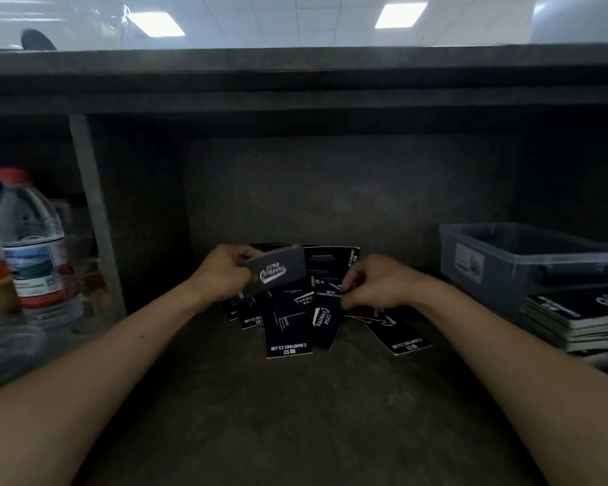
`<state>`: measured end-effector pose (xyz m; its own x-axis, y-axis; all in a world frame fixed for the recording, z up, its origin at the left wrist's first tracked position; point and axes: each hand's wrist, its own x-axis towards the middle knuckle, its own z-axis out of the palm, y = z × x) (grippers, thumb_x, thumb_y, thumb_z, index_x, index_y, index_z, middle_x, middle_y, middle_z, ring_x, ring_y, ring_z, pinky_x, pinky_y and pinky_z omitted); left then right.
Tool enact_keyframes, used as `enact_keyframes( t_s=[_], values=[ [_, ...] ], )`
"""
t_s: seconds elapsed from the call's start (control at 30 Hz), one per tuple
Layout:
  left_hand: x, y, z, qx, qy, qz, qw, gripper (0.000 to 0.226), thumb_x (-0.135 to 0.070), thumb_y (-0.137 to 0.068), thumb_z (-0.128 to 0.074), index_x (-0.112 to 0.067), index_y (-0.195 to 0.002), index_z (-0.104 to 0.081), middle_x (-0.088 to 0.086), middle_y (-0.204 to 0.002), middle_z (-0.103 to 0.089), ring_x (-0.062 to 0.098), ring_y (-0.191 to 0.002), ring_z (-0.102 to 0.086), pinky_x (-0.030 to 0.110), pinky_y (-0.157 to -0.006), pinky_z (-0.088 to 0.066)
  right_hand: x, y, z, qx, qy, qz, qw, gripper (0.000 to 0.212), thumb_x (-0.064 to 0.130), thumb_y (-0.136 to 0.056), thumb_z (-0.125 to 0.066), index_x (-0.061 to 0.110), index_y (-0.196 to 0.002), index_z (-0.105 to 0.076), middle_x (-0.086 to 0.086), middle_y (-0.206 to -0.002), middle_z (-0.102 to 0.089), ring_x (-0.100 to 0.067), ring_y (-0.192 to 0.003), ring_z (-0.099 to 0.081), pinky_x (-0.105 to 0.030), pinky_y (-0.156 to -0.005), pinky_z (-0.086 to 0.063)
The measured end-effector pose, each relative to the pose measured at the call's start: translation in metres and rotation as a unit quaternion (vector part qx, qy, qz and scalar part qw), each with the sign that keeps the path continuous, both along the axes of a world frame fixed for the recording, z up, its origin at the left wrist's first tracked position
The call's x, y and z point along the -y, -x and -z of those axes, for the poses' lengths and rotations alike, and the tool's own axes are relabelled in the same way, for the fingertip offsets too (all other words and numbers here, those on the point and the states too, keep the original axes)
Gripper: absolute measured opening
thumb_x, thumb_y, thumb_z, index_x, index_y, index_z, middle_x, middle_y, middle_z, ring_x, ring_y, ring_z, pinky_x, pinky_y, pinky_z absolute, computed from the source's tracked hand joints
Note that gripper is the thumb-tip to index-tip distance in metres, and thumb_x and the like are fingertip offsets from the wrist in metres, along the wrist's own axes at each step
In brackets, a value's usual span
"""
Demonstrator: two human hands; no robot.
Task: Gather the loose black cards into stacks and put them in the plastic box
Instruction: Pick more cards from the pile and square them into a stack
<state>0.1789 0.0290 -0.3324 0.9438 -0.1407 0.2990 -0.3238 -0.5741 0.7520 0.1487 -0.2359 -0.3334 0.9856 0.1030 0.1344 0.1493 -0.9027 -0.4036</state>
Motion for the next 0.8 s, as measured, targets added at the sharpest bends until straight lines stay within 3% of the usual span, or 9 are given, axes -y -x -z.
enact_keyframes(
  t_s=[0.1,0.17,0.27,0.37,0.43,0.5,0.57,0.7,0.8],
  values=[
    [0.003,0.002,0.002,-0.020,-0.031,0.021,0.999,0.037,0.008,-0.087,-0.063,-0.012,-0.118,-0.068,0.013,-0.113,-0.071,0.027,-0.104,-0.068,0.038,-0.092,-0.056,-0.016,0.002,0.008,0.012,0.000,0.015,1.000,0.065,0.084,-0.053,-0.071,0.025,-0.080,-0.071,0.013,-0.082,-0.066,-0.006,-0.082,-0.063,-0.024,-0.069,-0.048],
    [0.004,0.003,0.002,-0.017,-0.029,0.023,0.999,0.039,0.009,-0.086,-0.063,-0.012,-0.119,-0.068,0.014,-0.112,-0.071,0.028,-0.105,-0.068,0.037,-0.091,-0.056,-0.023,0.005,0.010,0.001,0.057,0.014,0.998,0.085,0.097,-0.040,-0.060,0.027,-0.086,-0.073,0.013,-0.090,-0.069,-0.009,-0.088,-0.065,-0.027,-0.075,-0.051],
    [0.003,0.004,0.000,0.010,-0.017,0.014,1.000,0.041,0.009,-0.084,-0.065,-0.014,-0.117,-0.069,0.012,-0.109,-0.072,0.026,-0.100,-0.070,0.035,-0.087,-0.057,-0.021,0.004,0.007,-0.033,0.065,-0.014,0.997,0.089,0.075,-0.056,-0.078,0.029,-0.130,-0.063,0.008,-0.120,-0.065,-0.012,-0.106,-0.061,-0.027,-0.094,-0.049],
    [0.001,0.003,0.000,0.011,-0.005,0.012,1.000,0.041,0.010,-0.084,-0.066,-0.015,-0.117,-0.068,0.012,-0.108,-0.072,0.028,-0.099,-0.070,0.038,-0.089,-0.058,-0.009,0.003,0.000,-0.018,-0.011,-0.024,0.999,0.072,0.031,-0.077,-0.083,0.021,-0.141,-0.053,0.005,-0.113,-0.067,-0.010,-0.098,-0.063,-0.022,-0.086,-0.049],
    [0.001,0.001,0.000,0.009,-0.008,0.012,1.000,0.043,0.010,-0.085,-0.064,-0.013,-0.120,-0.068,0.013,-0.108,-0.072,0.029,-0.100,-0.070,0.040,-0.090,-0.057,-0.005,0.004,-0.001,0.008,-0.047,0.019,0.999,0.068,0.043,-0.077,-0.082,0.017,-0.135,-0.058,0.003,-0.111,-0.068,-0.013,-0.101,-0.064,-0.024,-0.087,-0.050],
    [0.001,0.001,0.001,0.019,-0.006,0.012,1.000,0.043,0.011,-0.086,-0.061,-0.013,-0.121,-0.068,0.012,-0.108,-0.073,0.026,-0.098,-0.070,0.035,-0.087,-0.057,-0.009,0.008,-0.001,-0.008,-0.031,0.057,0.998,0.085,0.076,-0.059,-0.076,0.019,-0.121,-0.066,0.004,-0.110,-0.068,-0.014,-0.102,-0.064,-0.027,-0.084,-0.050],
    [0.002,0.001,0.002,0.023,0.006,0.012,1.000,0.043,0.011,-0.087,-0.060,-0.014,-0.121,-0.068,0.012,-0.108,-0.072,0.025,-0.095,-0.069,0.034,-0.083,-0.057,-0.018,0.013,0.002,-0.053,0.029,0.064,0.996,0.101,0.089,-0.041,-0.072,0.020,-0.115,-0.067,0.003,-0.114,-0.067,-0.017,-0.104,-0.063,-0.030,-0.086,-0.052],
    [0.003,0.000,0.000,0.001,0.020,0.043,0.999,0.046,0.010,-0.090,-0.057,-0.019,-0.124,-0.066,0.005,-0.111,-0.072,0.022,-0.098,-0.070,0.034,-0.082,-0.058,-0.019,0.013,-0.003,-0.077,0.021,0.091,0.993,0.094,0.060,-0.055,-0.088,0.013,-0.130,-0.058,-0.003,-0.128,-0.063,-0.021,-0.111,-0.062,-0.036,-0.096,-0.052],
    [0.003,0.000,0.003,-0.003,-0.032,0.085,0.996,0.048,0.009,-0.092,-0.057,-0.023,-0.127,-0.064,0.001,-0.120,-0.069,0.018,-0.111,-0.065,0.032,-0.097,-0.052,-0.012,0.008,-0.005,-0.076,-0.029,0.115,0.990,0.074,0.033,-0.065,-0.091,0.010,-0.129,-0.061,-0.004,-0.127,-0.064,-0.022,-0.111,-0.062,-0.033,-0.097,-0.052]
  ],
)
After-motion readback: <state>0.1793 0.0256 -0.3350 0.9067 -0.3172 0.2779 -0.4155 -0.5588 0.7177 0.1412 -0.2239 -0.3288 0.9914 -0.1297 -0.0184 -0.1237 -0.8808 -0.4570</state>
